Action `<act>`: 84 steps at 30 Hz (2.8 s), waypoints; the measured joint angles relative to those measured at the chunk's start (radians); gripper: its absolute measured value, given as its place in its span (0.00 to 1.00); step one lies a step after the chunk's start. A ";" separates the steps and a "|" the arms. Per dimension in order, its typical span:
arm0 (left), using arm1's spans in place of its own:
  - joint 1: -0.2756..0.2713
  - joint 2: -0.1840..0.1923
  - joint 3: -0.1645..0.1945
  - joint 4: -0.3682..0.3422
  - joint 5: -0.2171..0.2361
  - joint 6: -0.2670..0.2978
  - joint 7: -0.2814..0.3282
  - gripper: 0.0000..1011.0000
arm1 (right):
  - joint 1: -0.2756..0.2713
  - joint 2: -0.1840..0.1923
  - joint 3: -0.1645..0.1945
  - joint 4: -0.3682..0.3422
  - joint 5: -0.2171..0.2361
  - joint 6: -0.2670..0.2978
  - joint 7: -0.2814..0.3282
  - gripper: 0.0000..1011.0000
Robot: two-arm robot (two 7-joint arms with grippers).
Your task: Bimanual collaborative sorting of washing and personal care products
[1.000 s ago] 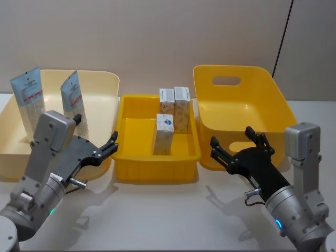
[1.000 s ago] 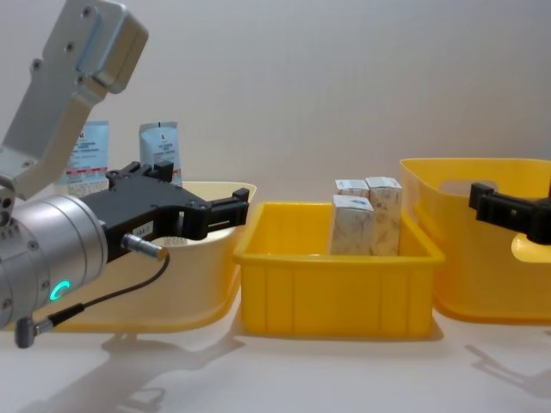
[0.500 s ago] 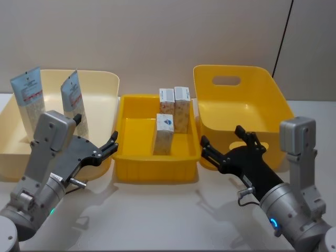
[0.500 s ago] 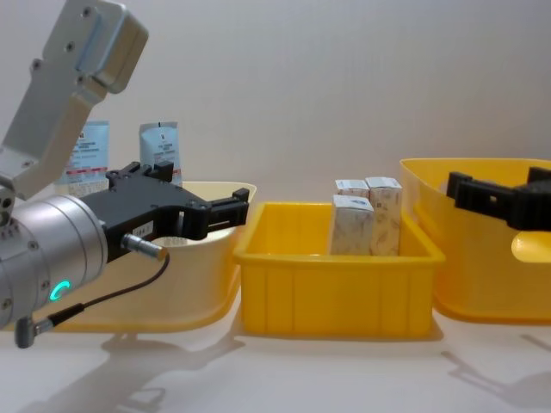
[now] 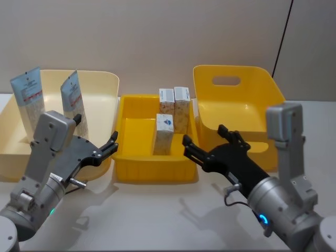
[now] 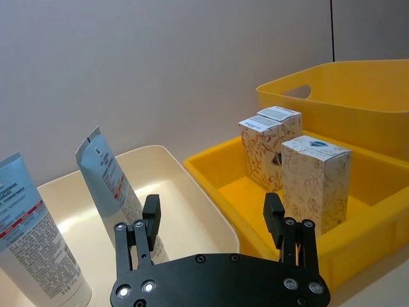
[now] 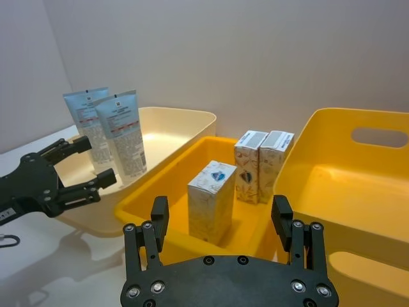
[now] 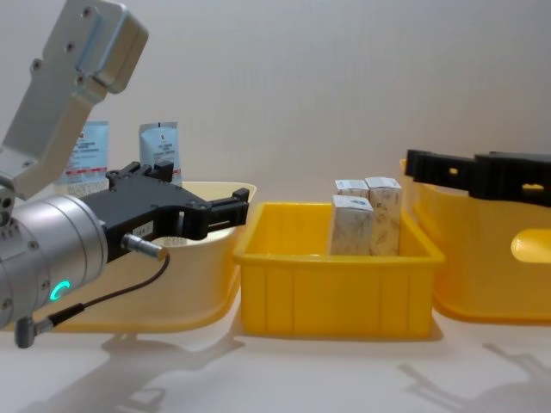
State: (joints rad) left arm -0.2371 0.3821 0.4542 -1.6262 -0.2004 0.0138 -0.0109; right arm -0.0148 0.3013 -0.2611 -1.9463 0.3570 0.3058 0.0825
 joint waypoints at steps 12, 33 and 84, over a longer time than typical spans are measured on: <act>0.000 0.000 0.000 0.000 0.000 0.000 0.000 0.99 | 0.083 -0.077 -0.065 0.039 -0.037 0.101 -0.058 0.99; 0.000 0.000 0.000 0.000 0.000 0.000 0.000 0.99 | 0.189 -0.183 -0.124 0.171 -0.096 0.192 -0.130 0.99; 0.000 0.000 0.000 0.000 0.000 0.000 0.000 0.99 | 0.321 -0.299 -0.083 0.382 -0.140 0.260 -0.188 0.99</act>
State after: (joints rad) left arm -0.2372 0.3821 0.4542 -1.6262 -0.2003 0.0138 -0.0109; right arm 0.3060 0.0021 -0.3436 -1.5647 0.2166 0.5663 -0.1051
